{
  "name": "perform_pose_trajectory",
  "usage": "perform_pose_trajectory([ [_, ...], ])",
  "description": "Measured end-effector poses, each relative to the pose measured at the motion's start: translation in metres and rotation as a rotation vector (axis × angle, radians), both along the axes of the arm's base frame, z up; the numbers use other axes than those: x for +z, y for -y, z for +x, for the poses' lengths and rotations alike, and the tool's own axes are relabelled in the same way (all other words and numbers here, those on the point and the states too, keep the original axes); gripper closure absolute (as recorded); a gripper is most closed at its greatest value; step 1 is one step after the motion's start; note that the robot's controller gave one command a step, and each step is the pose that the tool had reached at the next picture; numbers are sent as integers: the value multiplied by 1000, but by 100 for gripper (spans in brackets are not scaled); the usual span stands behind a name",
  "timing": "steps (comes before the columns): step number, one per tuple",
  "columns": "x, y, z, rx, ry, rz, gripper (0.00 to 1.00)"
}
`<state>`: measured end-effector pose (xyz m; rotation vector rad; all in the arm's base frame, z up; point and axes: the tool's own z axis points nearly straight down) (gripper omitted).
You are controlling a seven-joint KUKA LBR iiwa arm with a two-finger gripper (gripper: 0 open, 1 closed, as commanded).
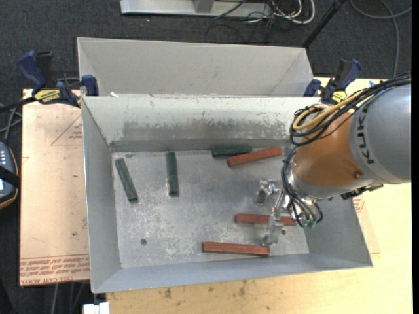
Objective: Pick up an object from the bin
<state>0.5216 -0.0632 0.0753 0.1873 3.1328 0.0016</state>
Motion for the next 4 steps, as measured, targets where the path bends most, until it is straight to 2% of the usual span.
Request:
perform_pose_trajectory([
  [1, -5, -116, -31, -156, 1, 4, 100],
  [4, 8, -113, -31, -157, -3, 1, 100],
])
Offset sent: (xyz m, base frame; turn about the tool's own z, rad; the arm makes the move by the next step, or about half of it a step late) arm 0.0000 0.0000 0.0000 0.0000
